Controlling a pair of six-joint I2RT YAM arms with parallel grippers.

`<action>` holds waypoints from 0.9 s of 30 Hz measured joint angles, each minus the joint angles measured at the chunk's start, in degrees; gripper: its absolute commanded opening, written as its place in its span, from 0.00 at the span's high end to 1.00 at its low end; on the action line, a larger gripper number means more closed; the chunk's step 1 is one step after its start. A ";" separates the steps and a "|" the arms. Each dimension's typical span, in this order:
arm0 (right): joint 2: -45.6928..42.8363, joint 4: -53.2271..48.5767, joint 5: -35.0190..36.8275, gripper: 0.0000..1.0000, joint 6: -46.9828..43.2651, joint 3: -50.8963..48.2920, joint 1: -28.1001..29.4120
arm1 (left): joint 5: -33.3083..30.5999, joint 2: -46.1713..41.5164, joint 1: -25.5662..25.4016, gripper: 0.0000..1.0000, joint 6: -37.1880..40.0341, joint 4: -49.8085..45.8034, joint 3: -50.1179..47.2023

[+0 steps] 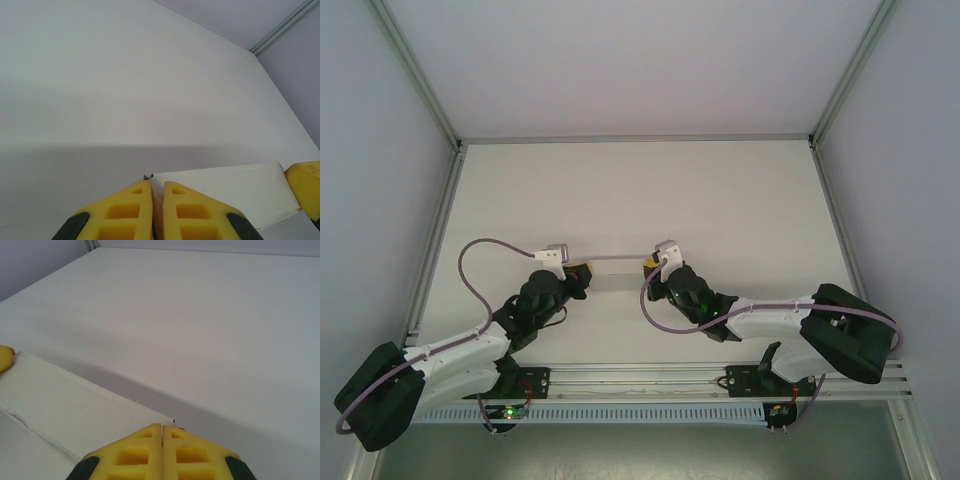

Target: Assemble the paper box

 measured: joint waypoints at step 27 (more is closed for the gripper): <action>-2.73 -17.68 0.52 0.70 3.72 7.08 -0.35 | -2.56 -6.67 -0.94 0.50 0.55 -14.67 2.75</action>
